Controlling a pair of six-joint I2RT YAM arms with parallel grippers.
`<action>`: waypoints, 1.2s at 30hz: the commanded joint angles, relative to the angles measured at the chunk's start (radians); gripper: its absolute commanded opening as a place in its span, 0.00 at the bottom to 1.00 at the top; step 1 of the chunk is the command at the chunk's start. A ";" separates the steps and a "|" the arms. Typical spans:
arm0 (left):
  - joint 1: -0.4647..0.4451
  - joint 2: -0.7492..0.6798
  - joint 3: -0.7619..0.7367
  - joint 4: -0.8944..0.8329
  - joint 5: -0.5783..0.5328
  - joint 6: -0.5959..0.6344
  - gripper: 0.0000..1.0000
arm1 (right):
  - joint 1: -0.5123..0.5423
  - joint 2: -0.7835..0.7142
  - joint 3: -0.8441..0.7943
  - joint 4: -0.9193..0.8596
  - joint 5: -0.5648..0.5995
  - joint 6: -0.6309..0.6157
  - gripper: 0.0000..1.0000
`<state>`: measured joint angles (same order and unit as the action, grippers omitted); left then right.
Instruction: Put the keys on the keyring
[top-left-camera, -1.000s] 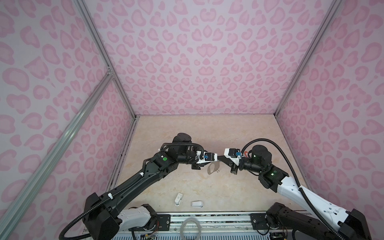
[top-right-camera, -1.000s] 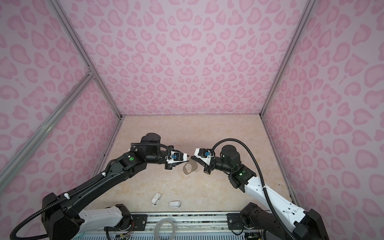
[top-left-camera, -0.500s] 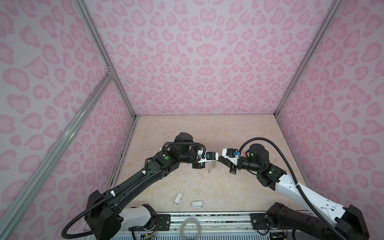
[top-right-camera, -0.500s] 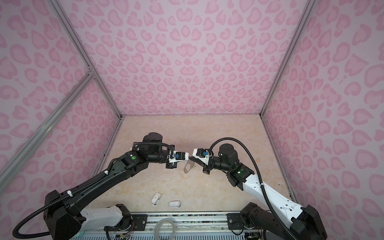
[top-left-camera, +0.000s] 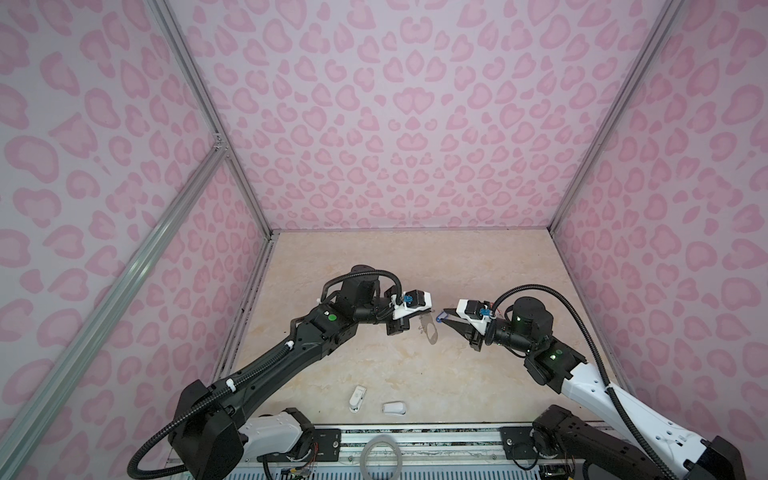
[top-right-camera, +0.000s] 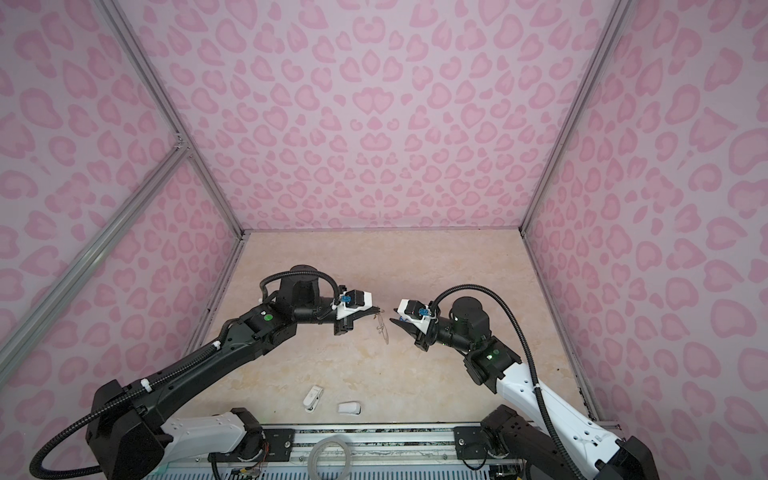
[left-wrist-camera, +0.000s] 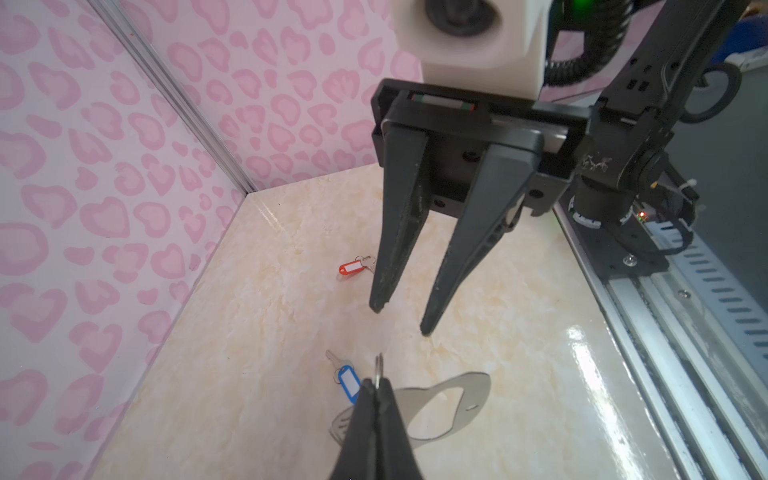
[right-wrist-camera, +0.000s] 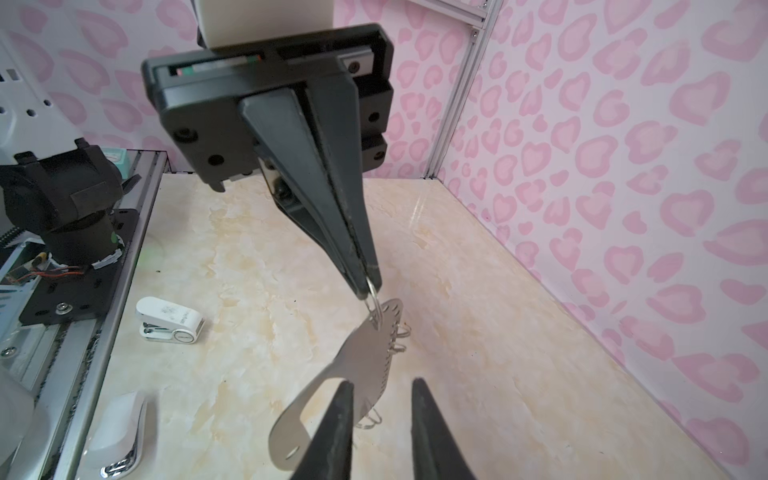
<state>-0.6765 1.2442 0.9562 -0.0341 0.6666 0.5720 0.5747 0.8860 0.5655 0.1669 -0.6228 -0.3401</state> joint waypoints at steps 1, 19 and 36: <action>0.012 -0.015 -0.034 0.218 0.081 -0.156 0.03 | -0.005 -0.009 -0.025 0.092 0.011 0.047 0.26; -0.006 0.000 -0.160 0.656 0.107 -0.398 0.03 | 0.014 0.071 -0.016 0.346 -0.079 0.158 0.24; -0.014 0.017 -0.180 0.737 0.177 -0.428 0.03 | -0.009 0.054 -0.036 0.436 -0.100 0.249 0.15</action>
<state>-0.6903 1.2591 0.7803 0.6529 0.8127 0.1513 0.5674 0.9440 0.5377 0.5541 -0.7044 -0.1215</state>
